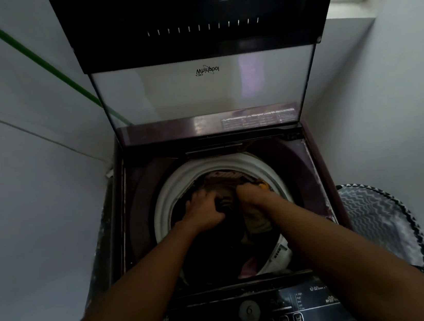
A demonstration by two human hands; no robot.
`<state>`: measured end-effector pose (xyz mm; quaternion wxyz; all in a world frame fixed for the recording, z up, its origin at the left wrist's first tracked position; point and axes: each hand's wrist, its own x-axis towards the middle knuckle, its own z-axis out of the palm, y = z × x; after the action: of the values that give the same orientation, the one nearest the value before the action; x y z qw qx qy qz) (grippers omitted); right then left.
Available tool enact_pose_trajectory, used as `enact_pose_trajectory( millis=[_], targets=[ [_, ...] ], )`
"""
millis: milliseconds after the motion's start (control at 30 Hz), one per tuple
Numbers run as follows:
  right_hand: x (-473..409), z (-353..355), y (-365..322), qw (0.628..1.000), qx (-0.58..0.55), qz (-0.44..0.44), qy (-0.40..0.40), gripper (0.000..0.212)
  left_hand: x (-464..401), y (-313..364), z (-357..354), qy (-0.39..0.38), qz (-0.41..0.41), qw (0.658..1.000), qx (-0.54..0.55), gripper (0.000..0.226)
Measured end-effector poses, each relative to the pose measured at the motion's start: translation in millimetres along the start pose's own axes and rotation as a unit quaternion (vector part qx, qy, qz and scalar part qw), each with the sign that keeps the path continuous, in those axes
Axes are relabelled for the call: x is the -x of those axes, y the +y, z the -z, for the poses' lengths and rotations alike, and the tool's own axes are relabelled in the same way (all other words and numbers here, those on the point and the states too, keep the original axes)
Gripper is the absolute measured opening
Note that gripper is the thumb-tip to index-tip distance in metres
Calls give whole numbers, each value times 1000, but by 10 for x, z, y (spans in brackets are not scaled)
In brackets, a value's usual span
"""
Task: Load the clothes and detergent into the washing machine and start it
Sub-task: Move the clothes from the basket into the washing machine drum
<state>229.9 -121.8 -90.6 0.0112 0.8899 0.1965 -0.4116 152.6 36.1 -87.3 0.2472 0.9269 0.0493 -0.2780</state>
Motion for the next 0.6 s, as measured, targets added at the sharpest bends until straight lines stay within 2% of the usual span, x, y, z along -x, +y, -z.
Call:
enact_pose_trajectory(
  millis=[100, 167, 333, 400, 500, 600],
  targets=[
    [76, 194, -42, 996, -13, 16, 84, 56, 22, -21, 154, 90, -24, 996, -3, 47],
    [126, 288, -82, 990, -7, 26, 135, 49, 49, -53, 224, 143, -40, 989, -12, 41],
    [228, 400, -140, 980, -23, 53, 191, 26, 115, -132, 310, 233, -58, 970, -26, 28],
    [315, 434, -158, 970, -51, 59, 229, 25, 155, -128, 335, 263, -73, 961, -34, 33],
    [463, 531, -203, 934, -90, 92, 333, 27, 249, -48, 496, 323, -89, 940, -65, 48],
    [634, 755, -293, 885, -59, 127, 444, 35, 350, 54, 801, 387, -118, 911, -75, 50]
  ],
)
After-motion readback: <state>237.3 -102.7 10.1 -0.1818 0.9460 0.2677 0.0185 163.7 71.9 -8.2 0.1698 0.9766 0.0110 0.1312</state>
